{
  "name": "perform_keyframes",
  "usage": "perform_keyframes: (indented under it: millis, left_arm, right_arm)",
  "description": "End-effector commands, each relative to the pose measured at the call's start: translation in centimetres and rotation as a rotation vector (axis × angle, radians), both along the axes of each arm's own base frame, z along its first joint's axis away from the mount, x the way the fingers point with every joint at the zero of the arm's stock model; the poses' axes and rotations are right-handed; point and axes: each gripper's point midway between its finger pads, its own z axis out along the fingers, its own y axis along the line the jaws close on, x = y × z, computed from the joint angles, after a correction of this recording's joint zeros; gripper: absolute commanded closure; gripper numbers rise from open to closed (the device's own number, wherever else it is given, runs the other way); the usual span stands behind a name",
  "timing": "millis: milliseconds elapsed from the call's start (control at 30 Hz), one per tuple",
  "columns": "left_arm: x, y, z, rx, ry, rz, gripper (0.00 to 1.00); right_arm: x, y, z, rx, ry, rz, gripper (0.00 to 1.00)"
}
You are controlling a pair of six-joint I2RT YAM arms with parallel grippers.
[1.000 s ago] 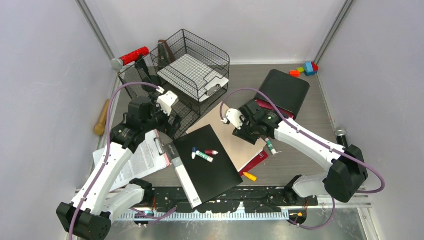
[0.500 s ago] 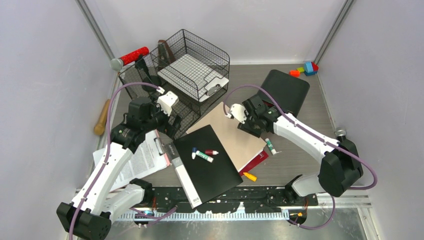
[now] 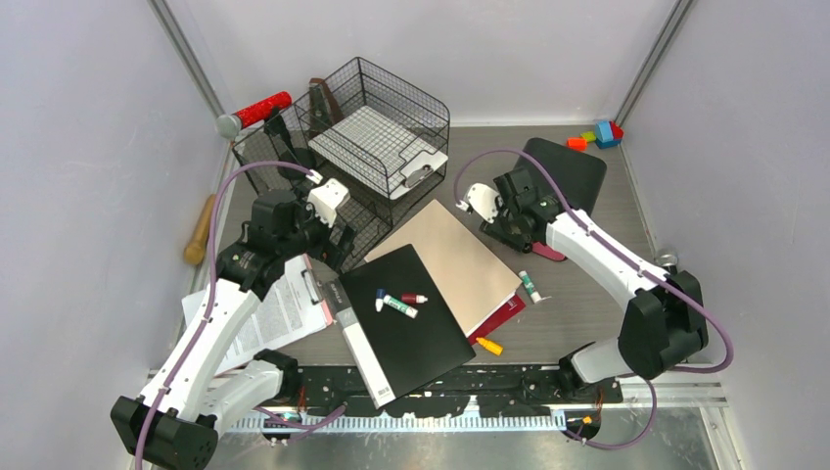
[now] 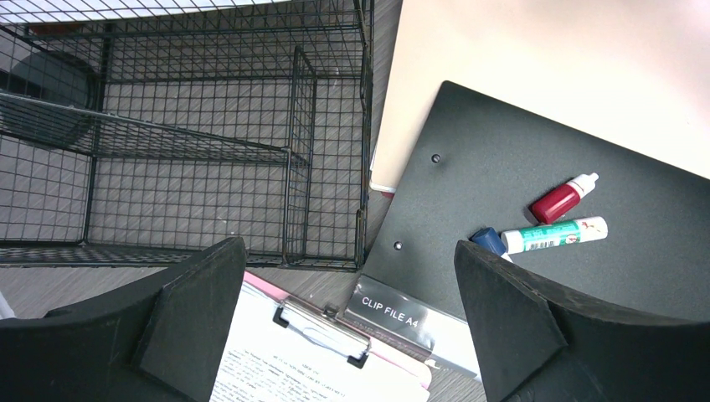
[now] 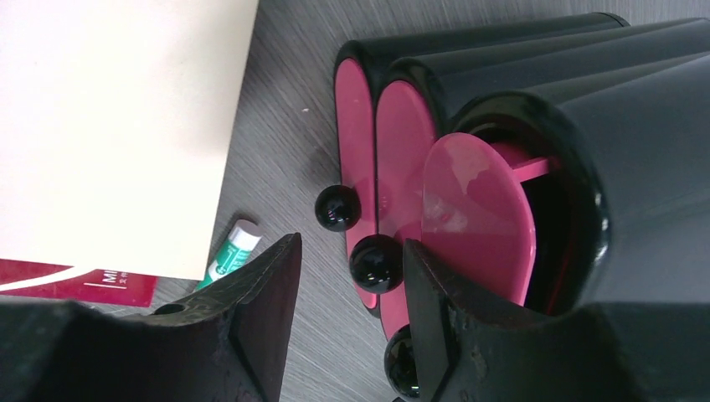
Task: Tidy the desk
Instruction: Close the drawer in the storage box.
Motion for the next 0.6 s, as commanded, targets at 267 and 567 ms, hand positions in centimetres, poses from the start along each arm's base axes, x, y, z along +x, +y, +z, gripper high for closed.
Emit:
perform_keyframes:
  millis: [267,567]
  left_arm:
    - [0.2,-0.3,0.9,-0.012,-0.049,-0.020,0.01]
    - [0.4,-0.4,0.9,-0.012,-0.048,-0.022,0.01]
  right_arm:
    - [2.1,-1.1,1.1,0.007,-0.012,-0.040,0.46]
    - [-0.4,-0.1,1.4,0.042,0.034,0.012,0.44]
